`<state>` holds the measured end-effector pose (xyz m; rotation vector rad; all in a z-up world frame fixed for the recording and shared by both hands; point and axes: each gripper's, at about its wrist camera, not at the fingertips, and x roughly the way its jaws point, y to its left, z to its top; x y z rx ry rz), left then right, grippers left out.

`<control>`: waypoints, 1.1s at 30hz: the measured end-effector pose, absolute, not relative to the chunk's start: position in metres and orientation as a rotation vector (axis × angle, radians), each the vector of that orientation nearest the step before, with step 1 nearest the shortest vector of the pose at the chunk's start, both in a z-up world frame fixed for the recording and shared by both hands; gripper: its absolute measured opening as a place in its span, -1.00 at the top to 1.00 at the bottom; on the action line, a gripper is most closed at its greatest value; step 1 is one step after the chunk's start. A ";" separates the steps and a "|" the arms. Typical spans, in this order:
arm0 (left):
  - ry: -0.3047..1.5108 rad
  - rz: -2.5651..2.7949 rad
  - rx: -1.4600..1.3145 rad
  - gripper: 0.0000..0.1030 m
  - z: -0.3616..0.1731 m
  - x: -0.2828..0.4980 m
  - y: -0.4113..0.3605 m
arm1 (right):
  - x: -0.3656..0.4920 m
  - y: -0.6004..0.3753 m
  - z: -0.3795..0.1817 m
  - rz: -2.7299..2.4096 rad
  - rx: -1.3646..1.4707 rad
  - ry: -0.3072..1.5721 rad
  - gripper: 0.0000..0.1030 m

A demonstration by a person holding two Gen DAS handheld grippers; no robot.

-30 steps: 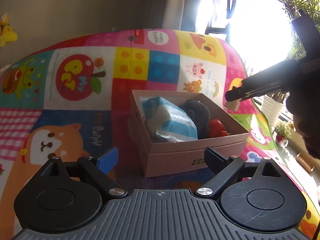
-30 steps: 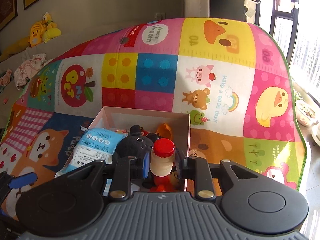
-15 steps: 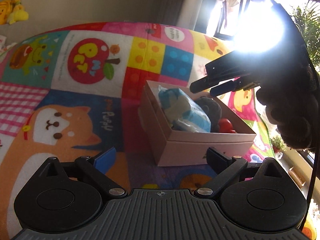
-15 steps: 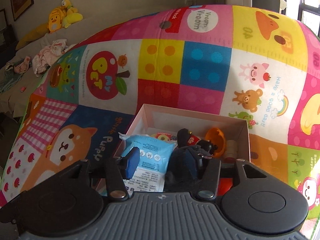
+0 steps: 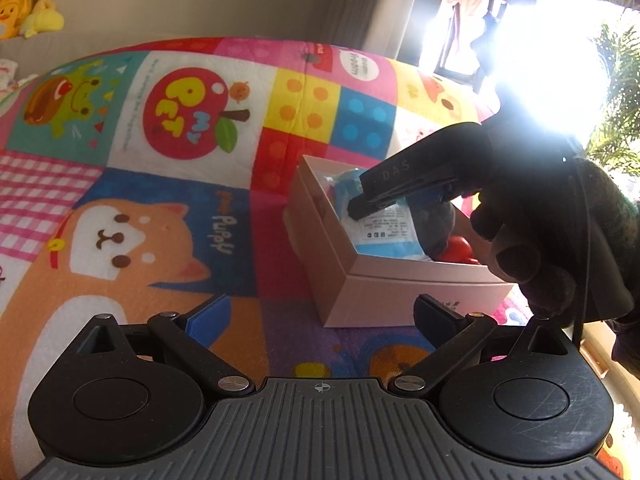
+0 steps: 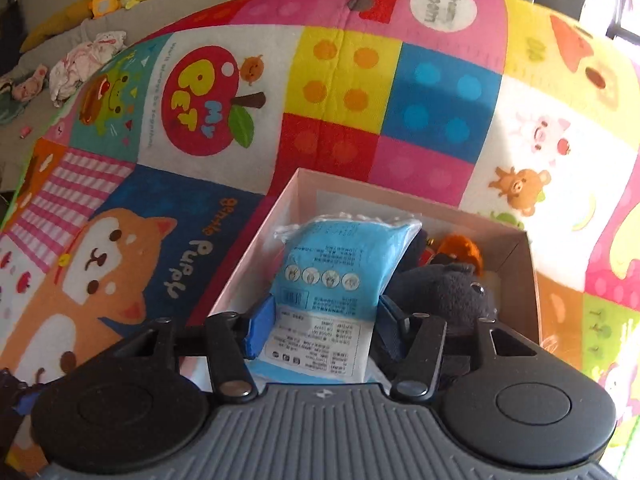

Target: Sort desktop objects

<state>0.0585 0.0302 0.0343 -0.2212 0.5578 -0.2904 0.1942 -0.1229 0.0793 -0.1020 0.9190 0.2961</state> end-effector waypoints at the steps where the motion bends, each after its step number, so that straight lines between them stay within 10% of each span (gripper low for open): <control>1: 0.558 -0.290 -0.225 -0.96 0.034 0.059 0.031 | 0.193 -0.125 0.079 0.335 -0.073 0.950 -0.07; 33: 0.575 -0.301 -0.220 -0.99 0.035 0.060 0.026 | 0.155 -0.185 0.115 0.270 -0.140 0.888 -0.17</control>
